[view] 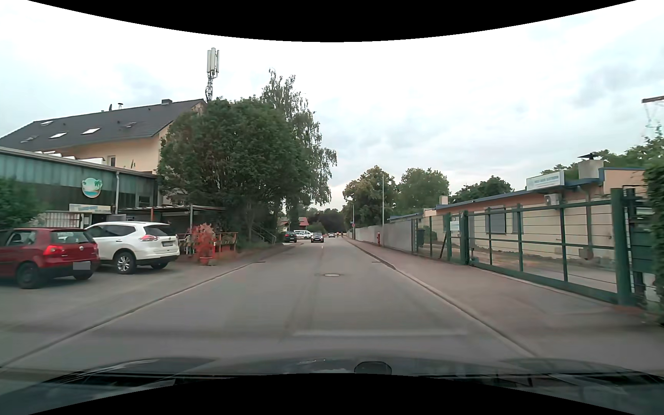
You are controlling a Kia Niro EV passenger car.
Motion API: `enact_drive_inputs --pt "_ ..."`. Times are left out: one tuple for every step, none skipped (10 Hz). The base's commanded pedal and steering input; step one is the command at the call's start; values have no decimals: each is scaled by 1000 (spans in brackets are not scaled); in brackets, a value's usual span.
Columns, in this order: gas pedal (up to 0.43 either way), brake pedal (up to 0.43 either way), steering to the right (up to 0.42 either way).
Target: Follow the waypoints while adhering to traffic rules and regulations
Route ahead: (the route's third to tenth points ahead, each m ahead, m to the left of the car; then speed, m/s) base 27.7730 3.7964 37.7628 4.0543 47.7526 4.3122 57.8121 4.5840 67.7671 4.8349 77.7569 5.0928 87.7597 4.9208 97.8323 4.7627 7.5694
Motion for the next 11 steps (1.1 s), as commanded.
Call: enact_drive_inputs --pt "220 0 4" --pt "220 0 3" --pt "220 0 2" --pt "209 0 2" --pt "209 0 2" --pt "209 0 2" --pt "209 0 2" --pt "209 0 2" --pt "209 0 2" --pt "209 0 2" --pt "209 0 1"
